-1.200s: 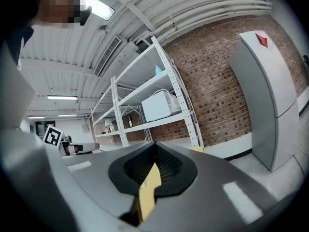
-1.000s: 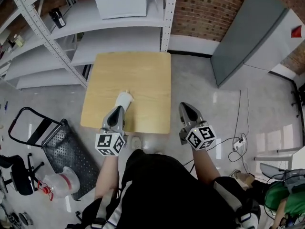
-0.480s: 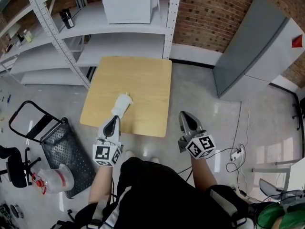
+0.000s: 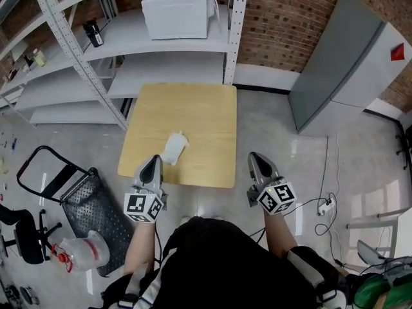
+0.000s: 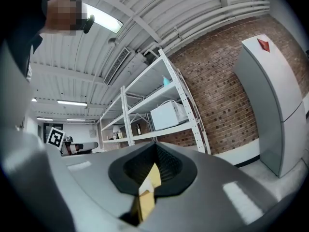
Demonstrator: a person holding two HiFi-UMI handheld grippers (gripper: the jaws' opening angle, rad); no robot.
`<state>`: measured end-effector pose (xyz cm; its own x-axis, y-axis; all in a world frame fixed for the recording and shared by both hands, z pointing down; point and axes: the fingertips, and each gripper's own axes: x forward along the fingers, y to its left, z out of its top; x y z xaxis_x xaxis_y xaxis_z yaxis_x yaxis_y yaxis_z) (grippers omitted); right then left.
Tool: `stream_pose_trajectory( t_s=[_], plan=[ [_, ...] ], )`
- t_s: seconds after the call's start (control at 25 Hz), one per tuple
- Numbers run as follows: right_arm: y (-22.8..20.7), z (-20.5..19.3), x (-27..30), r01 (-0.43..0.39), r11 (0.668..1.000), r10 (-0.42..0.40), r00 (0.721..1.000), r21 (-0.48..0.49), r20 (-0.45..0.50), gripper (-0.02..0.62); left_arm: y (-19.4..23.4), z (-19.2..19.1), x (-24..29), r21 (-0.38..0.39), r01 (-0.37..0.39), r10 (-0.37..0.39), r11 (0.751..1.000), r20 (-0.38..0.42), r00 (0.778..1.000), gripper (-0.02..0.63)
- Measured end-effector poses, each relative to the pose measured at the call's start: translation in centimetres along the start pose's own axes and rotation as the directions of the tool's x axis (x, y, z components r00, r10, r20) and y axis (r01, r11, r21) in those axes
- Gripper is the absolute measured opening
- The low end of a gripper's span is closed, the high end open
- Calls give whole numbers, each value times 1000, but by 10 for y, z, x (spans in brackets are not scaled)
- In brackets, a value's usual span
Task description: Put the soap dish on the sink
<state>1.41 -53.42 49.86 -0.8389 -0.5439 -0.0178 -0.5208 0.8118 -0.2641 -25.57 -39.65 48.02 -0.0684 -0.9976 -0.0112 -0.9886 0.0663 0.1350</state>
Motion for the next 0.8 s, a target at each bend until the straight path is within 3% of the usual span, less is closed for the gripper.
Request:
stream_pose_trajectory(
  t_s=[0.2, 0.44, 0.8],
  plan=[
    [25, 4, 13, -14, 1000, 14, 1000, -16, 11, 6, 13, 3, -6, -50, 11, -10, 999, 17, 1000, -3],
    [38, 9, 19, -9, 999, 10, 1000, -47, 14, 6, 20, 5, -12, -37, 38, -37, 999, 27, 999, 0],
    [58, -1, 34, -33, 999, 33, 999, -38, -10, 6, 37, 5, -24, -59, 8, -6, 998, 29, 1000, 0]
  ],
)
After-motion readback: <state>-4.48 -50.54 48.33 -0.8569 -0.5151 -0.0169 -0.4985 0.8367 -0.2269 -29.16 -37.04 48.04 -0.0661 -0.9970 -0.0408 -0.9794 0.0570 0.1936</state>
